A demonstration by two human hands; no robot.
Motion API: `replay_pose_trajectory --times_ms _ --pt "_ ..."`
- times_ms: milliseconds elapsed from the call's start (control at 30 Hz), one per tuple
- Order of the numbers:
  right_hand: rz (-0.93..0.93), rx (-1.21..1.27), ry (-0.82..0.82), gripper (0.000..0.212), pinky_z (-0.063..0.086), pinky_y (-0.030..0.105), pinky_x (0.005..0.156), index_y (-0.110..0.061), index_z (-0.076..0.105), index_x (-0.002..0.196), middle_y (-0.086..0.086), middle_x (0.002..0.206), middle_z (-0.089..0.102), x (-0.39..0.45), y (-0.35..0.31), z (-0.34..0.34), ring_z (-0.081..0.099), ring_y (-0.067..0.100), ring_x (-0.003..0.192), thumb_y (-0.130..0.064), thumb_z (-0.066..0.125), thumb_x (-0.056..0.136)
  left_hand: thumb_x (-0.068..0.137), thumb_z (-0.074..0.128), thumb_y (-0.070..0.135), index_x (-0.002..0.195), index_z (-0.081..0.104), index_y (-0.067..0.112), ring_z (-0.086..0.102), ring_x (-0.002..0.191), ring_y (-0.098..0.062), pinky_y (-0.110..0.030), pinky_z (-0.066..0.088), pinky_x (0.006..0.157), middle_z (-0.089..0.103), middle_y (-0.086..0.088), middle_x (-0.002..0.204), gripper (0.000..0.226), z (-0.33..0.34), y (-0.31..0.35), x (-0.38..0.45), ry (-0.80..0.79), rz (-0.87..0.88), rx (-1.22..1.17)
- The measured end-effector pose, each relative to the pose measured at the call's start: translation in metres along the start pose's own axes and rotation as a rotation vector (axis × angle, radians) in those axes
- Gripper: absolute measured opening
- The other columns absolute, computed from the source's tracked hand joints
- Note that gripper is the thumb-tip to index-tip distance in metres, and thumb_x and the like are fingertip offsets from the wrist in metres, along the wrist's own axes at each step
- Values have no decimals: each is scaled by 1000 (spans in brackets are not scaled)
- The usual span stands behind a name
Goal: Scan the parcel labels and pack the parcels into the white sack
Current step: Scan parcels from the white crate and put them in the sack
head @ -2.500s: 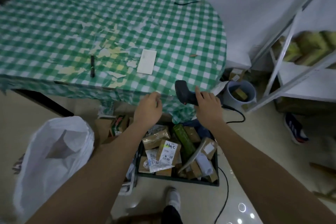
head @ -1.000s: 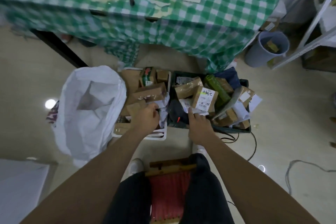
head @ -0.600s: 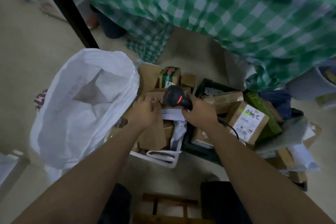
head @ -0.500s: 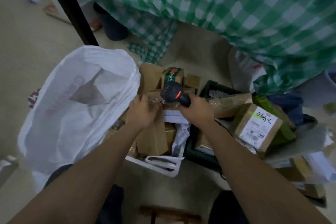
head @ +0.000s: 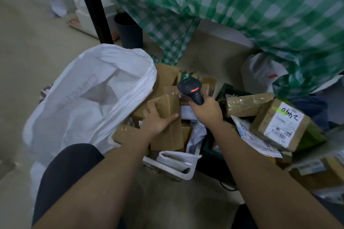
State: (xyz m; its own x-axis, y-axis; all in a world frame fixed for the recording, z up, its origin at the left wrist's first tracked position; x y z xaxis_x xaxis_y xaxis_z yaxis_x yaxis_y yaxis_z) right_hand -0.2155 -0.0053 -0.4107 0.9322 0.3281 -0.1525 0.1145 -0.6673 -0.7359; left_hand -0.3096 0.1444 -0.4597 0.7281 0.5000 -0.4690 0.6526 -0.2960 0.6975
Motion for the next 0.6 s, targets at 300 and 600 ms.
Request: replay_pose_trajectory --times_ms 300,600 --pt "60 126 17 15 36 27 58 -7 56 86 7 72 53 -32 10 32 52 23 73 -20 62 88 94 52 47 150 27 19 48 128 -27 -41 40 106 48 -7 143 68 -1 -16 -15 18 122 -214" --pt "86 301 -48 13 33 29 56 -12 55 79 7 68 52 -49 -11 68 47 18 63 -17 62 88 102 41 28 137 48 16 49 121 -28 -41 40 103 54 -4 129 37 -23 -37 -36 87 18 -530"
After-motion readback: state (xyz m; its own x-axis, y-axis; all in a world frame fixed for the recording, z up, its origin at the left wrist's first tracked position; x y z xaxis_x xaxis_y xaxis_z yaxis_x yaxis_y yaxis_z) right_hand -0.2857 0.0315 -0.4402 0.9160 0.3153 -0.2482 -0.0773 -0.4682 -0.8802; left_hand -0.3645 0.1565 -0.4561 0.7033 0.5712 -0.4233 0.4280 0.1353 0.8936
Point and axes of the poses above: each hand's wrist, its own x-axis towards the middle knuckle, its own z-axis out of the palm, y = z × x, the point moved 1 cm from there along x, towards the middle knuckle
